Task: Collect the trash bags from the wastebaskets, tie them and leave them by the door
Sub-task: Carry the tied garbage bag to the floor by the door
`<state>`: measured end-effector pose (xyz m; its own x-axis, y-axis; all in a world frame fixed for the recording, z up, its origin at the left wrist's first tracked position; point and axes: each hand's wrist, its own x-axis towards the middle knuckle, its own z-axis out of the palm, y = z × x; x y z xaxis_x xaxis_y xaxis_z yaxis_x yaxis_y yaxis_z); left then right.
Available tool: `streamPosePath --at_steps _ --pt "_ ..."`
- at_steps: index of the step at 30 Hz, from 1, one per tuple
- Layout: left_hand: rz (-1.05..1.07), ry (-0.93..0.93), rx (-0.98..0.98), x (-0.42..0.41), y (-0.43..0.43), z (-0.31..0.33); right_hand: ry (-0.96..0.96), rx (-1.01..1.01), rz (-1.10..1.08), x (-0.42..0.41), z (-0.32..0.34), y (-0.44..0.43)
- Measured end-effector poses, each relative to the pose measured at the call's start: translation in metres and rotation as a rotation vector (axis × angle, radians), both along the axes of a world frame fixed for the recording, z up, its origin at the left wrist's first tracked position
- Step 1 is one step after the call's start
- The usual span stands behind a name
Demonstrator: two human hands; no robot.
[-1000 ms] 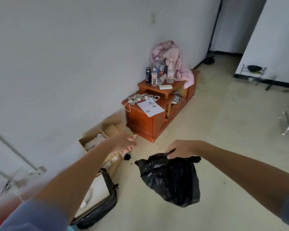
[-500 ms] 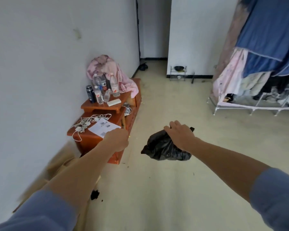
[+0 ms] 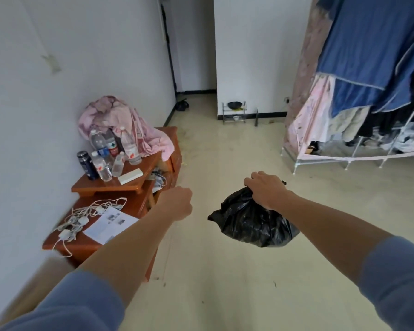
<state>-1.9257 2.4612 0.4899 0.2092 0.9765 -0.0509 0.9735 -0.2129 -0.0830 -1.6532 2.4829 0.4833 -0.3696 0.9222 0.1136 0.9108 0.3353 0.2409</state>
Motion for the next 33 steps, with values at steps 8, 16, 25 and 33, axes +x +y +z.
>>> streamPosePath --at_steps 8,16,25,33 --pt "0.047 -0.051 0.011 0.008 0.170 0.017 0.026 0.022 0.031 0.015 0.026 0.183" --pt "0.023 -0.070 0.007 -0.002 0.388 -0.005 0.014 -0.035 -0.005 0.007 0.007 0.397" --pt "-0.034 -0.073 -0.036 -0.019 0.652 0.018 0.078 -0.087 -0.081 -0.002 0.018 0.633" --pt "0.007 -0.088 -0.115 -0.015 0.880 -0.008 0.075 -0.086 -0.066 0.000 -0.008 0.873"
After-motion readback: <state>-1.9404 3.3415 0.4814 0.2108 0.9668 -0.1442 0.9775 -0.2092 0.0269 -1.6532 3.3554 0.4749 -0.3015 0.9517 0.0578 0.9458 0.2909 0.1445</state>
